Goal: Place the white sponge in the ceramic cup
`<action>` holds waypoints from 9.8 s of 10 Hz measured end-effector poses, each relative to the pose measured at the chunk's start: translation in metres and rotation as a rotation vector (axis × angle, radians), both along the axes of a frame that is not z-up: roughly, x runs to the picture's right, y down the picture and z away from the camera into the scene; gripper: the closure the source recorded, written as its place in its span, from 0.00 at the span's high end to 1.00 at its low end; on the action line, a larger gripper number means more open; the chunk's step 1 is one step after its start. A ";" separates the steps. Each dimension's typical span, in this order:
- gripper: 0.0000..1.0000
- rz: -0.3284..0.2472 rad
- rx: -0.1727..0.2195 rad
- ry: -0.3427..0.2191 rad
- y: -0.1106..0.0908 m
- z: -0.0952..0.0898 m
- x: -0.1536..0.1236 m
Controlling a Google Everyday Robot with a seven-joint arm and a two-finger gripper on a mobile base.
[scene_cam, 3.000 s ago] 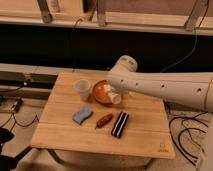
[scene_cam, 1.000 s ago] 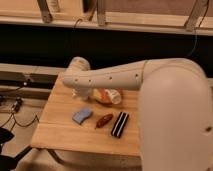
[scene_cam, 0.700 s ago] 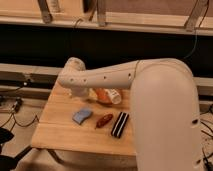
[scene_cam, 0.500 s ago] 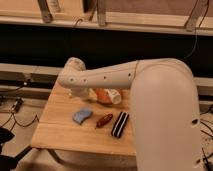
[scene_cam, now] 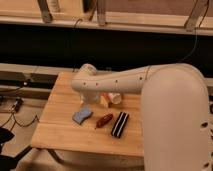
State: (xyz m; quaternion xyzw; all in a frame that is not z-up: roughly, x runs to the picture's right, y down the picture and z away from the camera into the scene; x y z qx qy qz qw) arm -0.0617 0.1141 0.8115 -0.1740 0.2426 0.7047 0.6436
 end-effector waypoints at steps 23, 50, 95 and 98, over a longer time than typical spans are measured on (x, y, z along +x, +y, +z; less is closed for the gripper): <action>0.80 0.124 -0.147 -0.050 0.021 0.081 -0.063; 0.00 0.010 0.301 -0.255 -0.165 -0.037 -0.087; 0.34 -0.132 0.568 -0.236 -0.200 0.081 -0.028; 0.62 -0.132 0.567 -0.237 -0.200 0.081 -0.028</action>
